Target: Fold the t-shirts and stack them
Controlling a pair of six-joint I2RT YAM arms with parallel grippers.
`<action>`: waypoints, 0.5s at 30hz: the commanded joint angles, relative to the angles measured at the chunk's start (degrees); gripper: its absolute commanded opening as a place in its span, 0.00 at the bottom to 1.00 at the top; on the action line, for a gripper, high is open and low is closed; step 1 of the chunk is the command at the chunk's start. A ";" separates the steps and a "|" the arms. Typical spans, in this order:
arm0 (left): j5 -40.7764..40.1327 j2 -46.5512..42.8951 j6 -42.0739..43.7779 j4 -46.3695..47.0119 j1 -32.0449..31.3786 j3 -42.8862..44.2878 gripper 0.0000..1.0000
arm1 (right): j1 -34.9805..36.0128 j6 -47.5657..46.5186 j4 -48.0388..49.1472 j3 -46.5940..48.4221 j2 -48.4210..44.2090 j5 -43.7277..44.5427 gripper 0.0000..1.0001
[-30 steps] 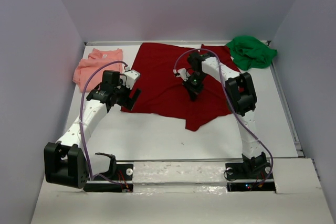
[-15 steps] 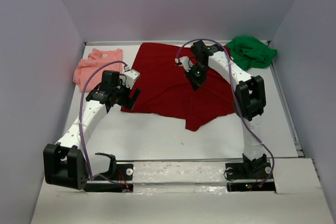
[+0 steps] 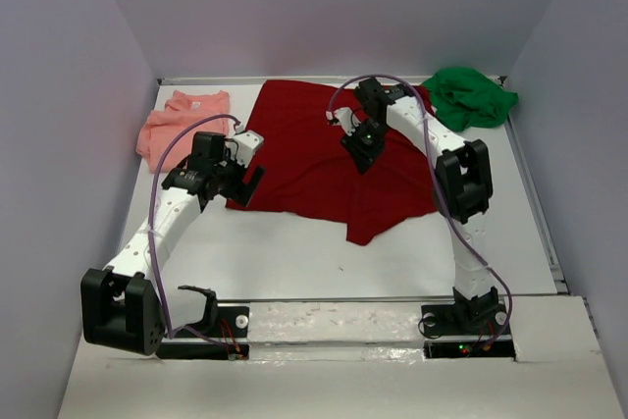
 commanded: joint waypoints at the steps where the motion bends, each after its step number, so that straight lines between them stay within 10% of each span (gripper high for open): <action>1: -0.58 -1.32 0.18 0.56 -0.23 0.02 0.99 | 0.65 -0.35 0.58 5.15 3.41 -0.06 0.42; 15: -0.93 -0.62 0.09 0.30 -0.23 0.11 0.99 | 0.65 -1.14 0.93 2.28 4.92 -2.35 0.49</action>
